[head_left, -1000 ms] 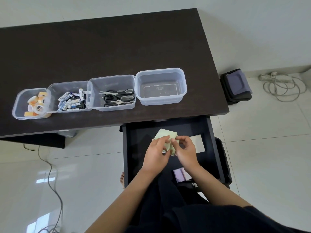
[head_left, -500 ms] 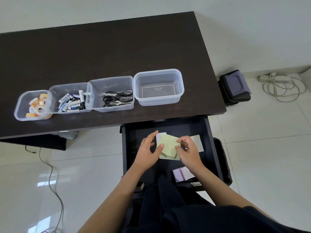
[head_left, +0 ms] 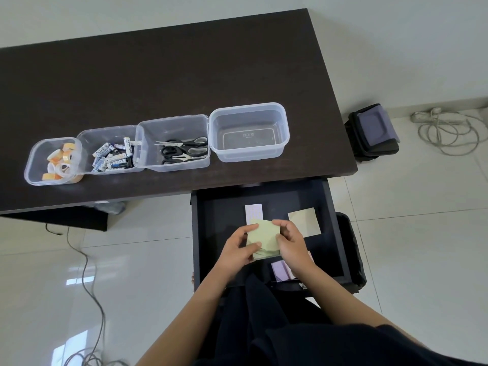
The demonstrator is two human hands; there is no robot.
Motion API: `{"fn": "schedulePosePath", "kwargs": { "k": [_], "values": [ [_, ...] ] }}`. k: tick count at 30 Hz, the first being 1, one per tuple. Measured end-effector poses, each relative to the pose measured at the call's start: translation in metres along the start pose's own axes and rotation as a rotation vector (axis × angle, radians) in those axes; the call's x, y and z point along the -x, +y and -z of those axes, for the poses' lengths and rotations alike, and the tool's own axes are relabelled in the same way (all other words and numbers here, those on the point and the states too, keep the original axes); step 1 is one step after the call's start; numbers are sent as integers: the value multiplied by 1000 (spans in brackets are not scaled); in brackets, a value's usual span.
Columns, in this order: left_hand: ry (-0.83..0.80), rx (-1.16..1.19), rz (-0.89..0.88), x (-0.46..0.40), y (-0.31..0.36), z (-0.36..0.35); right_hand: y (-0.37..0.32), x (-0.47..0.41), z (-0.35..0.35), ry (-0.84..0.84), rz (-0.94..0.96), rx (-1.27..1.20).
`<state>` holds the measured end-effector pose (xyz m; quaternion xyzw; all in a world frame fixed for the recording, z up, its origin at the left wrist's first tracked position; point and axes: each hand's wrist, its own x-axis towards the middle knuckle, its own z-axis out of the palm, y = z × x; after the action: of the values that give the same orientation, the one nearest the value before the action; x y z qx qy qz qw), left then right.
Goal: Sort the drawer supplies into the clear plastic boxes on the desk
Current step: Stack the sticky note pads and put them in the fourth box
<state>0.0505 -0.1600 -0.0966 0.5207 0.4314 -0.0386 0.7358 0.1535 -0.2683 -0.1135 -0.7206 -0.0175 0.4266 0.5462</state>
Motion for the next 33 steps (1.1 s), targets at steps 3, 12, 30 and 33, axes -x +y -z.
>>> {"fn": "schedulePosePath", "kwargs": {
  "k": [3, 12, 30, 33],
  "values": [
    [65, 77, 25, 0, 0, -2, -1, -3, 3, -45, -3, 19],
    [13, -1, -29, -5, 1, 0, 0, -9, 8, -16, 112, 53],
    [70, 86, 2, -14, 12, -2, 3, -20, 5, 6, 139, 19],
    [38, 76, 14, -16, 12, -2, 5, -24, 7, 25, 144, 29]
  ]
}}
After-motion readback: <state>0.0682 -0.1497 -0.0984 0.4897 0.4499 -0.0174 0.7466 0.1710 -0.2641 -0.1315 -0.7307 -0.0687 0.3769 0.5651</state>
